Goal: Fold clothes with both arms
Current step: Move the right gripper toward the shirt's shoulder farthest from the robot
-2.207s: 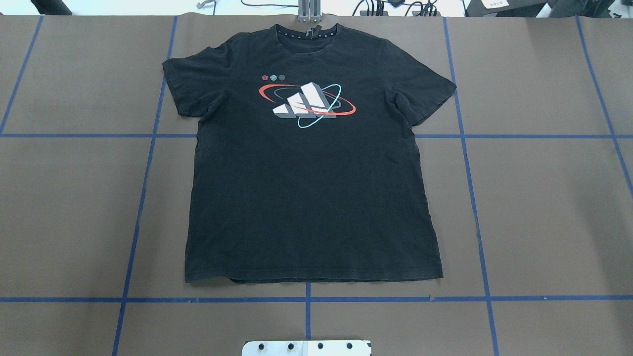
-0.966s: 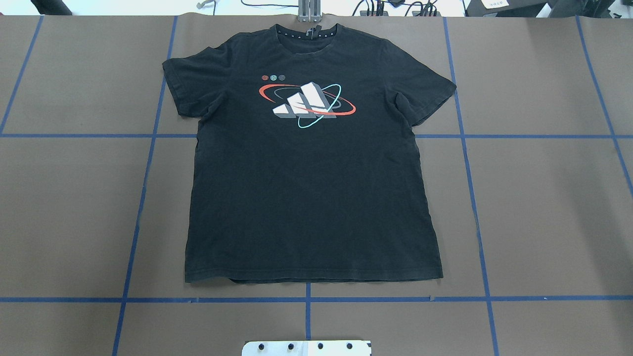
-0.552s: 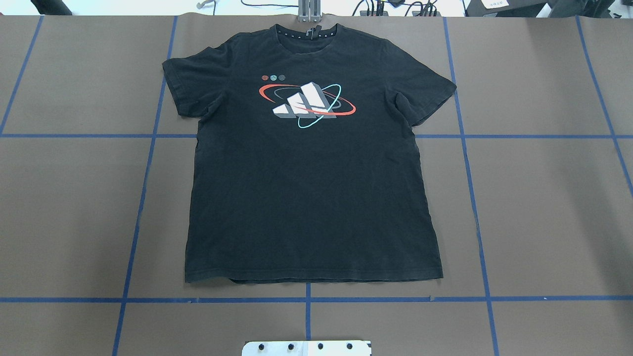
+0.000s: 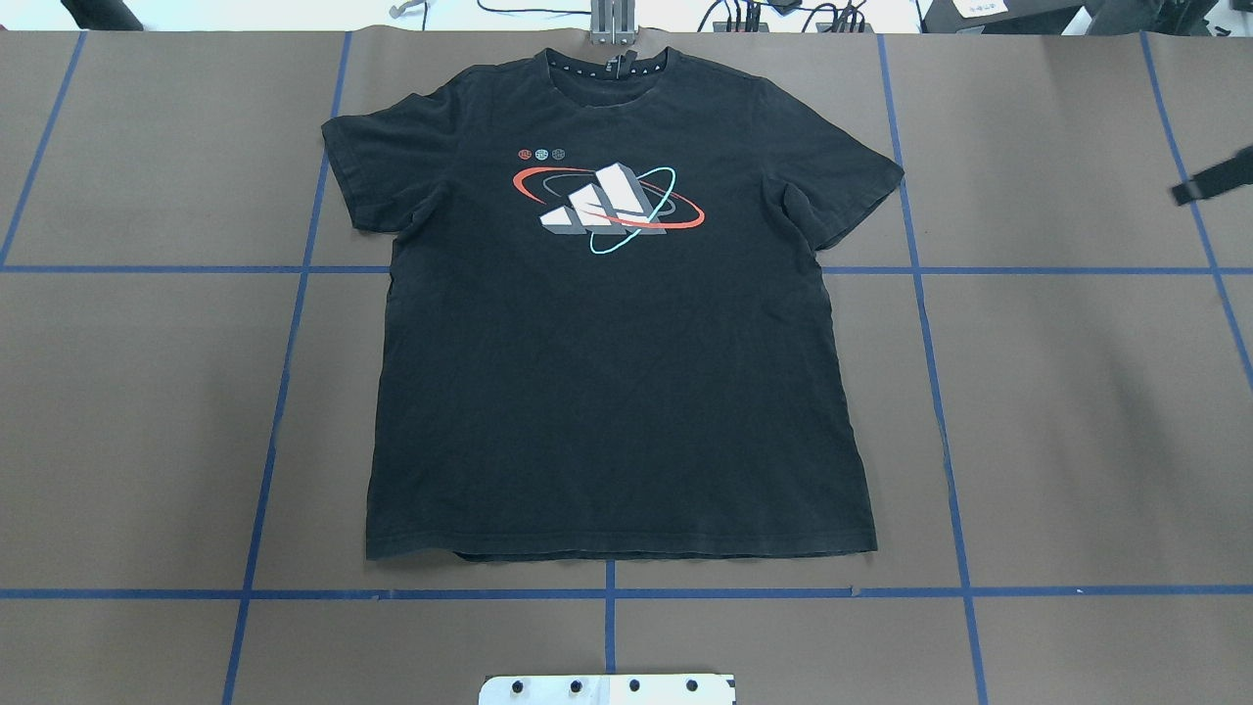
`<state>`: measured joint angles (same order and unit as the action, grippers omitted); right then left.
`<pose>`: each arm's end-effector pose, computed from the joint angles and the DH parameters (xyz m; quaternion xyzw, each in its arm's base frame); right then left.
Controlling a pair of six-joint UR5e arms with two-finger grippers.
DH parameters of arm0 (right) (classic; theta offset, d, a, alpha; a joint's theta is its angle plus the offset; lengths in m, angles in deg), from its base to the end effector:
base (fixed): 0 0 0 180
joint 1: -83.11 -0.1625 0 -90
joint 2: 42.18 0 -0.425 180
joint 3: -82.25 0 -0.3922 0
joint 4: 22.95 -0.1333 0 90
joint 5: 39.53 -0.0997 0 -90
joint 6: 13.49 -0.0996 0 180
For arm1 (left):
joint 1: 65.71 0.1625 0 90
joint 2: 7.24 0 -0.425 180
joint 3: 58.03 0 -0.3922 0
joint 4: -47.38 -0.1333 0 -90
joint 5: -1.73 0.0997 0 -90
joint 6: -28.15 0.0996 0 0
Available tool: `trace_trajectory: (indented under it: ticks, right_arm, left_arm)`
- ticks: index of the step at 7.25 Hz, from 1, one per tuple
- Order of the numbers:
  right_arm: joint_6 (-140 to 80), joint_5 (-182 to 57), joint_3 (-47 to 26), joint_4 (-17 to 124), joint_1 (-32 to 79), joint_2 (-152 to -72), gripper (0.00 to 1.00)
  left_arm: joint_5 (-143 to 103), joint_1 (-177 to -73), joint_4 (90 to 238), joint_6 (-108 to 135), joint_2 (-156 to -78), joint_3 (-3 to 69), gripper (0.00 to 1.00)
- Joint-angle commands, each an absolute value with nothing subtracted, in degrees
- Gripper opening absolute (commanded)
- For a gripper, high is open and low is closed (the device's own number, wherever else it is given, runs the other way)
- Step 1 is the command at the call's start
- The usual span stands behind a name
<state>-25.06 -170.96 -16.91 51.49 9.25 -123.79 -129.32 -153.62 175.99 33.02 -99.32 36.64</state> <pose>-0.0910 -0.5569 0.4728 0.1776 -0.3930 -0.1365 0.8918 -0.0486 -0.5305 0.5230 0.3688 0.3146 0.1874 0.8543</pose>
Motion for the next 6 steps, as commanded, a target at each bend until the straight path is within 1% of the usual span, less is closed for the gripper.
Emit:
trace_trajectory:
  ticks: [1,2,3,4,6]
  right_arm:
    - [-40.4,-163.32,-11.57,50.1,19.7,-112.72,1.0]
    - [-47.78,-159.71,-4.57,43.56,22.7,-107.88,1.0]
    - [-52.47,-158.81,4.03,34.62,23.77,-104.26,1.0]
    - [-55.91,-157.84,10.38,28.52,24.92,-102.05,1.0]
    - [-56.99,-153.45,15.87,23.65,27.46,-100.72,0.98]
  left_arm:
    - [-129.32,-151.5,177.46,32.02,-99.18,36.37,1.0]
    - [-129.41,-150.54,177.98,28.62,-99.18,36.37,1.0]
    - [-129.23,-149.05,181.29,24.06,-99.18,36.11,1.0]
    - [-129.23,-148.6,186.89,18.71,-99.09,34.63,1.0]
    - [-128.97,-147.02,189.5,17.86,-98.91,33.38,1.0]
